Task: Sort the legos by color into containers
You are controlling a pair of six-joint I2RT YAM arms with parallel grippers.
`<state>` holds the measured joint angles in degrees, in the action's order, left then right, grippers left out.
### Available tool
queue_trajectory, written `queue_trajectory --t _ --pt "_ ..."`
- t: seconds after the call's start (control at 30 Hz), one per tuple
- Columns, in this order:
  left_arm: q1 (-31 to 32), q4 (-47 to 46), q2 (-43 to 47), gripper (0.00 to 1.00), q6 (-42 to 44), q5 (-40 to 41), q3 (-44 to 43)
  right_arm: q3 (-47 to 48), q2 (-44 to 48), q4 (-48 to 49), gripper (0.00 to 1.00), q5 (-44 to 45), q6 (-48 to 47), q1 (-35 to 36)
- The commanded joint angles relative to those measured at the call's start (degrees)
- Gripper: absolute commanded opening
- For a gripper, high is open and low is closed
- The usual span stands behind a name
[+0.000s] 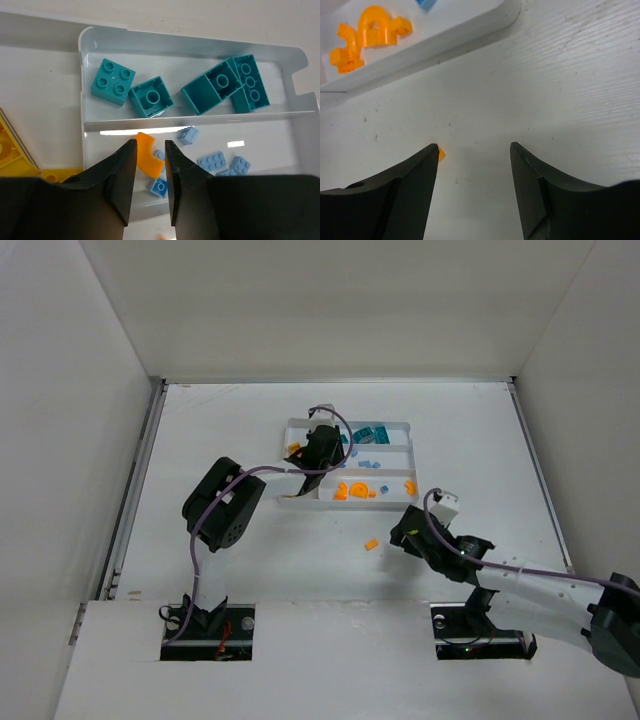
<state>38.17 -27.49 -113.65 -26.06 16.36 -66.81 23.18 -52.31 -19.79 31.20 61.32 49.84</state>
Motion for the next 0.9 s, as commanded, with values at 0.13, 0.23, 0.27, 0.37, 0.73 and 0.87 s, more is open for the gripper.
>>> queue_trajectory --t 0.13,0.23,0.27,0.37,0.73,0.87 --pt "0.1 -1.17 0.0 0.29 1.1 2.1 -1.57 4.85 -6.56 6.69 0.68 -0.88 -1.9 2.58" --pt "0.1 -1.34 1.31 0.32 0.84 2.1 -0.7 6.44 -9.73 7.57 0.69 -0.88 -2.17 3.81" --pt "0.1 -1.52 2.45 0.33 0.75 2.18 -0.09 6.96 -11.13 7.92 0.69 -0.88 -2.17 4.33" --pt "0.54 -2.31 6.49 0.34 -0.12 2.71 2.9 8.11 -14.38 8.45 0.7 -0.97 -1.91 5.48" --pt "3.88 -7.23 21.44 0.31 -5.22 6.05 19.95 10.92 -21.6 8.54 0.67 -0.97 -0.5 6.71" --pt "2.22 -6.27 19.0 0.3 -4.26 3.69 16.9 12.24 -21.07 8.37 0.58 -0.97 -2.95 6.01"
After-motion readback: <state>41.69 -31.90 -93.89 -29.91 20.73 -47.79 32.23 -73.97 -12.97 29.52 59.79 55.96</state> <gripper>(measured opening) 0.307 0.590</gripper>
